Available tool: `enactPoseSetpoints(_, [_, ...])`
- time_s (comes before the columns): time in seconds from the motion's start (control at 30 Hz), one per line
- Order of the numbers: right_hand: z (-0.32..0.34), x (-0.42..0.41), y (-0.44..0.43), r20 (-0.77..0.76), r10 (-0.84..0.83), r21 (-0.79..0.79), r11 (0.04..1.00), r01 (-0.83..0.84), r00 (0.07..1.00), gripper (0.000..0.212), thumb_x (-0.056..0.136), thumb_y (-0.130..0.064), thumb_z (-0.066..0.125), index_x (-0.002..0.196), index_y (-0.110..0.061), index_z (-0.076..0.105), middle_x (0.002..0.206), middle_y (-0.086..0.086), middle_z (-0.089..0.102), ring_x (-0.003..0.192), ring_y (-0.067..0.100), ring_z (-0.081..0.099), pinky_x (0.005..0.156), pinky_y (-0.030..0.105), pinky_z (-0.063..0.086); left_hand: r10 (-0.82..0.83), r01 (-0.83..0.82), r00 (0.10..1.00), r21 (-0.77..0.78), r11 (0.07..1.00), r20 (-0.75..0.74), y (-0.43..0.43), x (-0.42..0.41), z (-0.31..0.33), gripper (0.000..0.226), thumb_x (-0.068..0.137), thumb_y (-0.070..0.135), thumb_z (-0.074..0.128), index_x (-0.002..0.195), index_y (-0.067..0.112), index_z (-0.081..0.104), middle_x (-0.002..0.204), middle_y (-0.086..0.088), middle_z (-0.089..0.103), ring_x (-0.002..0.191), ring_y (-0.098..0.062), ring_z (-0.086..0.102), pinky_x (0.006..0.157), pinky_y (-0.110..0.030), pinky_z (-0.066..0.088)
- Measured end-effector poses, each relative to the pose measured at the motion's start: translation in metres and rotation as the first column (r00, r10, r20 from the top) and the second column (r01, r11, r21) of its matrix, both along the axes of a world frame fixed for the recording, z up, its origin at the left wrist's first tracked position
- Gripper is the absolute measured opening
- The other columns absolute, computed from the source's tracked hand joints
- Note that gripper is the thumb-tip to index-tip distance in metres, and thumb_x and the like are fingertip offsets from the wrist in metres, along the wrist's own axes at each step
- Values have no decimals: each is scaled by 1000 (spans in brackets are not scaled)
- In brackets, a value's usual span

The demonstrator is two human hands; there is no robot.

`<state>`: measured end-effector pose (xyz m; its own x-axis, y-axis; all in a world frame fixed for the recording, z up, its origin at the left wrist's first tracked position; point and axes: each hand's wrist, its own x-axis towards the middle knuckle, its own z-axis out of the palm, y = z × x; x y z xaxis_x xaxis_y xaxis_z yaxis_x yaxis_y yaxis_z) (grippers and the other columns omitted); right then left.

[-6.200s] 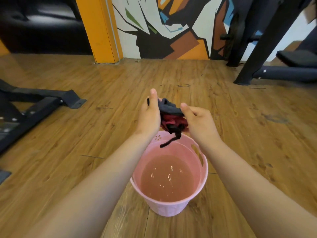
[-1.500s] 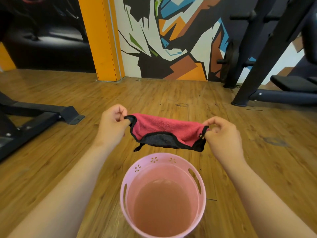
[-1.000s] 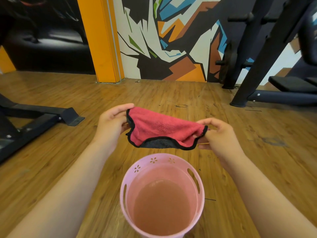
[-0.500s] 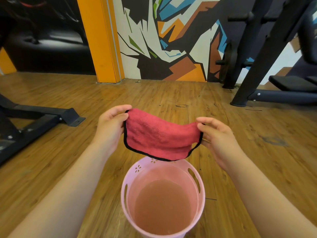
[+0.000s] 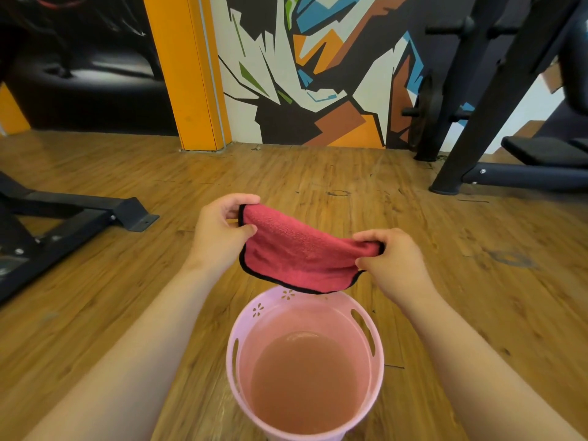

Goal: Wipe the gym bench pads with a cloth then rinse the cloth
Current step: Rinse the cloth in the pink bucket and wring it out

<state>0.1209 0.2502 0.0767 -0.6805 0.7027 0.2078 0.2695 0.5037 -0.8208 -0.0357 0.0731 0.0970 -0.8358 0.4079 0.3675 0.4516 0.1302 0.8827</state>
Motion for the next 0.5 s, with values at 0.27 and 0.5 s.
enactPoseSetpoints(0.27, [-1, -2, 1, -35, 46, -204, 978, -52, 998, 23, 79, -37, 74, 79, -14, 71, 75, -1, 70, 72, 13, 62, 69, 27, 51, -137, 123, 986, 144, 982, 94, 2, 13, 29, 57, 75, -22, 45, 97, 25, 68, 110, 3, 67, 105, -17, 60, 81, -32, 49])
enactPoseSetpoints(0.5, [-3, -10, -12, 52, 143, -287, 950, -122, 988, 51, 83, -62, 56, 125, -32, 56, 118, -5, 59, 109, 15, 56, 97, 37, 45, -446, 388, 873, 273, 880, 196, 7, 33, 53, 50, 73, -20, 32, 73, 17, 65, 69, 2, 66, 68, -10, 58, 70, -25, 45])
